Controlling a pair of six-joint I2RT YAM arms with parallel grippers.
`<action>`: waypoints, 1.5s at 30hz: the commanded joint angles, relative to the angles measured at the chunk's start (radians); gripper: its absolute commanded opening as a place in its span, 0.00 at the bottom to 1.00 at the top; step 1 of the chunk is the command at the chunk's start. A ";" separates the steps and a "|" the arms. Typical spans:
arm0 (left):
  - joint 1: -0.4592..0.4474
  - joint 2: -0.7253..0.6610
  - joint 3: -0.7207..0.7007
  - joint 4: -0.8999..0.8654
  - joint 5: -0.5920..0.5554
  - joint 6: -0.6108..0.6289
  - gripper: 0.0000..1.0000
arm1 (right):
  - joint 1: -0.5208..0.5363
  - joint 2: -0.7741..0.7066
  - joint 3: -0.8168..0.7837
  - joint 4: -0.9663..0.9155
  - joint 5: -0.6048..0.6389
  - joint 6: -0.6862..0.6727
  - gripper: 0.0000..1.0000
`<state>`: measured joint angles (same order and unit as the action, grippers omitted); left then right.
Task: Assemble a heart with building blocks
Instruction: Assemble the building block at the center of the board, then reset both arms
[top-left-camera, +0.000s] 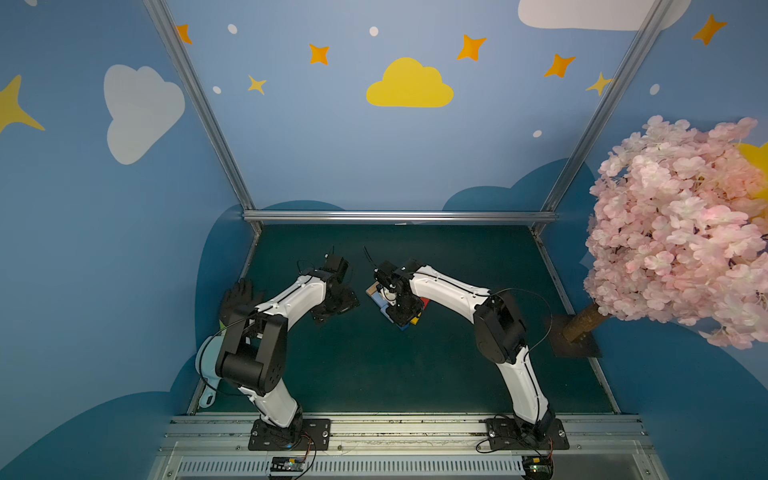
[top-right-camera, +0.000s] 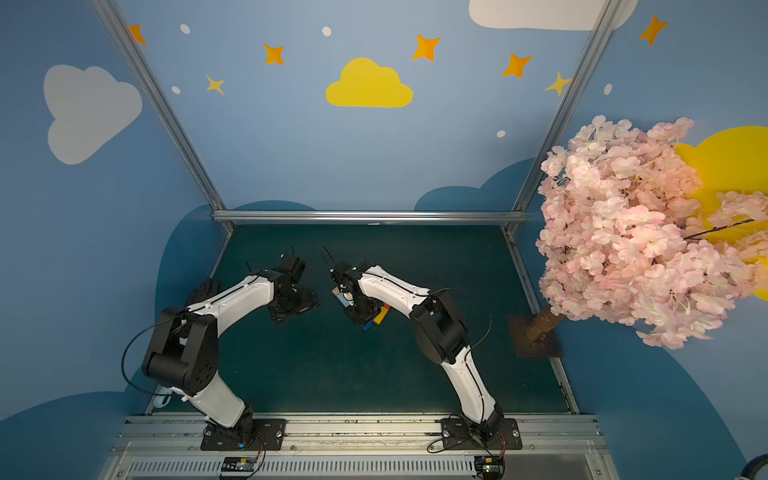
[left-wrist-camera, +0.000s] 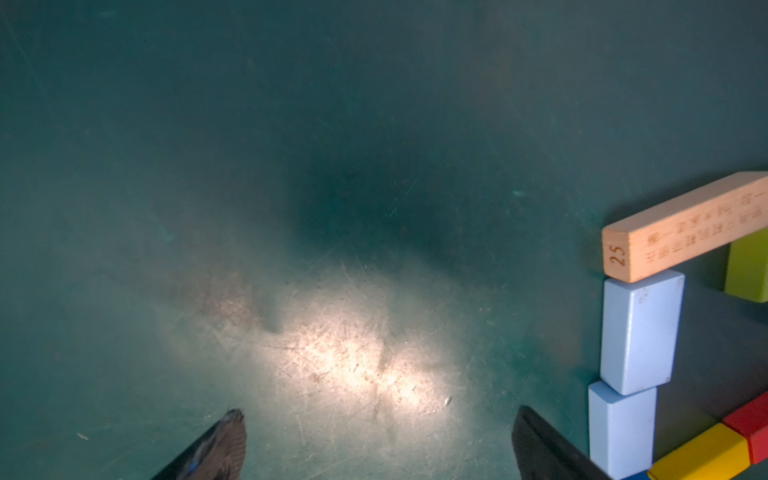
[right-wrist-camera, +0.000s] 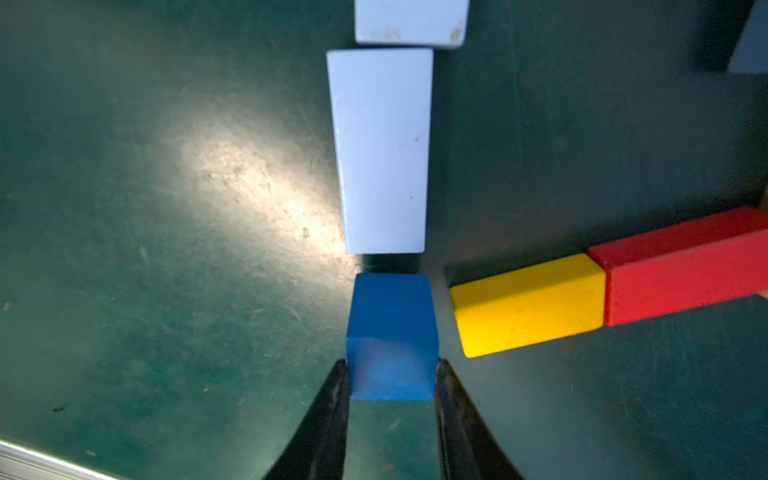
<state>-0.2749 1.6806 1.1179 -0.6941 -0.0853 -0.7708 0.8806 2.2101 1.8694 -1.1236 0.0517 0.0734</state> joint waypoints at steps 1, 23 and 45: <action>0.005 -0.025 -0.002 -0.007 -0.003 -0.004 1.00 | 0.007 -0.001 0.021 -0.027 0.012 -0.001 0.34; 0.005 -0.006 0.017 -0.011 -0.004 -0.002 1.00 | 0.005 0.021 0.034 -0.028 0.029 -0.006 0.55; 0.213 -0.512 -0.581 1.002 -0.557 0.707 1.00 | -0.633 -0.814 -0.990 1.113 0.512 0.097 0.93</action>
<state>-0.0910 1.1198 0.6662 -0.0261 -0.5816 -0.3290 0.2768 1.3354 1.1484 -0.4797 0.5083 0.2371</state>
